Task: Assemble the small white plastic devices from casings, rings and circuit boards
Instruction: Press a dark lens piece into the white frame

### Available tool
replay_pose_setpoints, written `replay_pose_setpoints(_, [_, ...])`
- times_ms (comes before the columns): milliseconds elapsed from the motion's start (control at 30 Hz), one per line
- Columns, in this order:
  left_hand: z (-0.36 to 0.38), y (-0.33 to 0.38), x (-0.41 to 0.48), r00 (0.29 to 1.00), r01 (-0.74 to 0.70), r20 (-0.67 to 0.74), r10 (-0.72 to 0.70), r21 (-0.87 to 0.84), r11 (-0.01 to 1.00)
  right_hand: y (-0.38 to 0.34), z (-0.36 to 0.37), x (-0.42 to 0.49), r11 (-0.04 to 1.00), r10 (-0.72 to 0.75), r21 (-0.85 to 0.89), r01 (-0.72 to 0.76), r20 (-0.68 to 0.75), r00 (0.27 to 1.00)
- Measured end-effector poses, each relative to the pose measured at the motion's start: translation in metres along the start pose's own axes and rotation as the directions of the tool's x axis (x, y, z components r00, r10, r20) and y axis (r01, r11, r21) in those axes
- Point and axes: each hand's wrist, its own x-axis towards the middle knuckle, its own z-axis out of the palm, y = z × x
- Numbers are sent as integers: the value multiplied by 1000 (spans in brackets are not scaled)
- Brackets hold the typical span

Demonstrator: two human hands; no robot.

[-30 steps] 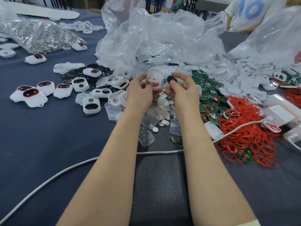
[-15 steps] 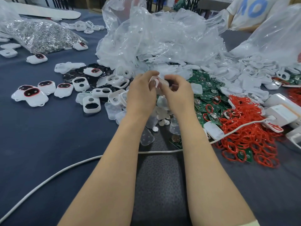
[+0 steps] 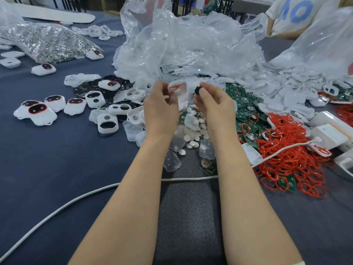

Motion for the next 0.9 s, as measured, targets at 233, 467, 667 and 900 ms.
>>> replay_pose_setpoints(233, [0, -2, -3, 985, -127, -109, 130, 31, 991, 2, -3, 2, 996, 32, 80, -29, -38, 999])
replay_pose_setpoints(467, [0, -1, -3, 957, -220, -198, 212, -20, 975, 2, -2, 2, 995, -85, 49, 86, -19, 996])
replay_pose_setpoints(667, [1, -1, -3, 961, -207, -195, 196, -40, 977, -1, 1, 0, 993, -29, 119, 27, 16, 999])
replay_pose_setpoints(900, [0, 0, -3, 956, -217, -212, 204, -38, 975, -1, 2, -2, 998, -60, 18, 60, 22, 998])
